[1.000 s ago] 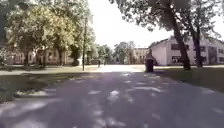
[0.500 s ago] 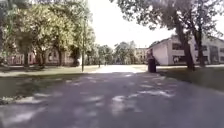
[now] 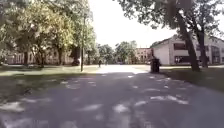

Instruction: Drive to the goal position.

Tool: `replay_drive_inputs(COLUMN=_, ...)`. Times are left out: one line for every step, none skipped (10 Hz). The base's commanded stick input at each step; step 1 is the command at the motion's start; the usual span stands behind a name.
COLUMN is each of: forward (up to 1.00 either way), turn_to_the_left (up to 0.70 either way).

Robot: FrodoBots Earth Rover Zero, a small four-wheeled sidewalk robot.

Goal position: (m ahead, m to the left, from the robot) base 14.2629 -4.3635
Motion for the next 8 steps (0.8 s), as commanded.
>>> replay_drive_inputs(forward=0.85, turn_to_the_left=-0.34)
replay_drive_inputs(forward=0.85, turn_to_the_left=-0.34)
replay_drive_inputs(forward=0.85, turn_to_the_left=-0.22)
replay_drive_inputs(forward=0.85, turn_to_the_left=0.0)
replay_drive_inputs(forward=0.85, turn_to_the_left=0.0)
replay_drive_inputs(forward=0.85, turn_to_the_left=0.0)
replay_drive_inputs(forward=0.85, turn_to_the_left=0.0)
replay_drive_inputs(forward=0.85, turn_to_the_left=0.0)
